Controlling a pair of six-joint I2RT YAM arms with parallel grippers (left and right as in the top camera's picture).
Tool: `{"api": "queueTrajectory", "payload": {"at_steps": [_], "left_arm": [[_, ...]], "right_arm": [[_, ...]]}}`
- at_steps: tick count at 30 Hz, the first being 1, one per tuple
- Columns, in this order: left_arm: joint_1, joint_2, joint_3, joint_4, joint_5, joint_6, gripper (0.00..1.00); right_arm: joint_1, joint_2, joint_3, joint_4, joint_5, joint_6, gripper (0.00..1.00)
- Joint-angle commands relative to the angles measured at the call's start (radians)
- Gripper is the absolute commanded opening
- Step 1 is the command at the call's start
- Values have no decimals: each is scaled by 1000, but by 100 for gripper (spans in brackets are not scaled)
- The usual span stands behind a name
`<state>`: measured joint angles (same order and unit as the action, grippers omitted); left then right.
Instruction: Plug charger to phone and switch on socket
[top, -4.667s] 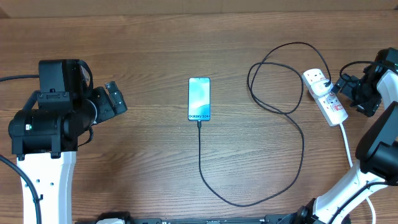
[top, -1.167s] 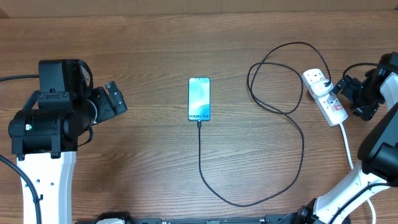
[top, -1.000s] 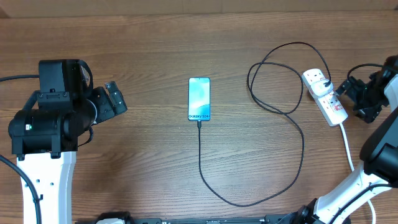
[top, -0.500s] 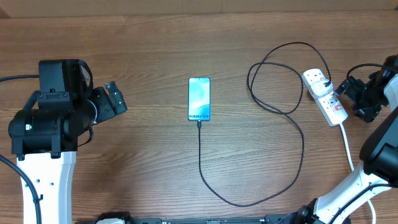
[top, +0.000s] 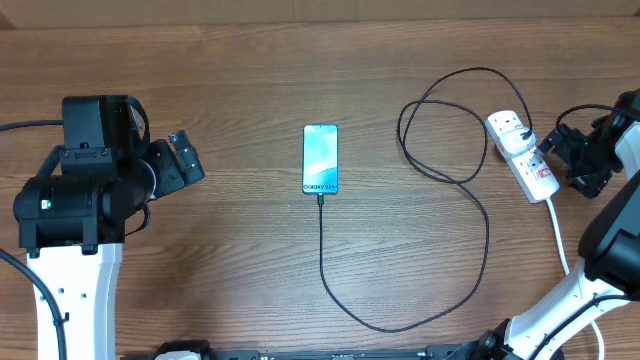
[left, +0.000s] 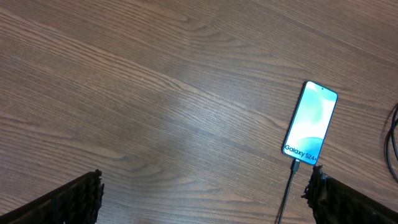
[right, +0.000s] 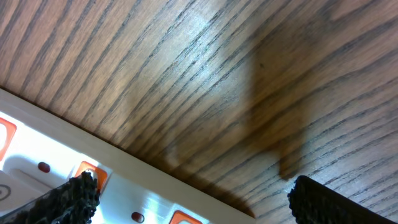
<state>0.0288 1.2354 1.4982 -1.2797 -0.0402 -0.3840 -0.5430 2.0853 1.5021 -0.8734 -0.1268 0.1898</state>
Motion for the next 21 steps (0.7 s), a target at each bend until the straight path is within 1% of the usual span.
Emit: {"api": "queueTrajectory", "payload": {"at_steps": [1, 9, 21], "left_arm": [[5, 3, 4, -3, 8, 18, 99], [5, 3, 4, -3, 8, 18, 99], [5, 3, 4, -2, 8, 18, 100]], "right_arm": [[22, 4, -7, 13, -9, -5, 100], [58, 4, -7, 24, -5, -8, 100], [60, 4, -7, 3, 19, -8, 100]]}}
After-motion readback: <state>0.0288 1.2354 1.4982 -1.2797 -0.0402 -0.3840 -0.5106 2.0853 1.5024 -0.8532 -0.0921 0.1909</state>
